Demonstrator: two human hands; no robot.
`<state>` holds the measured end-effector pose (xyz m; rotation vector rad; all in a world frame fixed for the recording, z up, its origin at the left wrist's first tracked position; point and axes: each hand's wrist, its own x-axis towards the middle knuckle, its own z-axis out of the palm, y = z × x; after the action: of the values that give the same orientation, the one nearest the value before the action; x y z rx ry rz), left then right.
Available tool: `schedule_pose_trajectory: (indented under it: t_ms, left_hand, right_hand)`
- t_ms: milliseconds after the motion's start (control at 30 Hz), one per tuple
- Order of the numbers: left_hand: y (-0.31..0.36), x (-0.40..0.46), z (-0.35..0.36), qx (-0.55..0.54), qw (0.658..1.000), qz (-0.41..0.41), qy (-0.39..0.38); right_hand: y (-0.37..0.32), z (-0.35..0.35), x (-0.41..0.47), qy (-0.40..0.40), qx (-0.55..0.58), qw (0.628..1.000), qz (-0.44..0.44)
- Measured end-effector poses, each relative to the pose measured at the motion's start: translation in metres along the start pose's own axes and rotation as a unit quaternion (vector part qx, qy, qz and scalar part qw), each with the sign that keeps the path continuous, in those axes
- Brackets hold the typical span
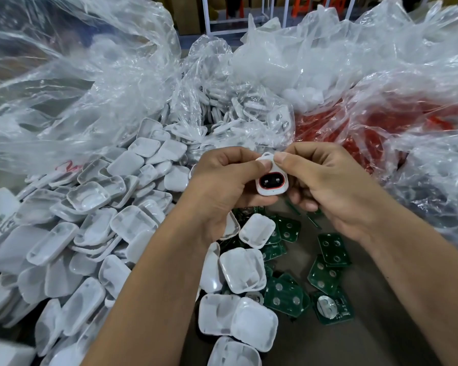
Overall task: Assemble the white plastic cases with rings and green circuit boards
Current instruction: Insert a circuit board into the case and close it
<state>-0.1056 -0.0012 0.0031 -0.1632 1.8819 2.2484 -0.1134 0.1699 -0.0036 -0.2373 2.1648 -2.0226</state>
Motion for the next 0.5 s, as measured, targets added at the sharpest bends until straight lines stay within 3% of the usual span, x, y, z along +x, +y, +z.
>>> schedule_pose_trajectory:
  t_ms: [500]
  left_hand:
    - [-0.004, 0.0042, -0.008, 0.107, 0.993, 0.054, 0.021]
  right_hand:
    - [0.0071, 0.002, -0.0002, -0.029, -0.038, 0.999, -0.021]
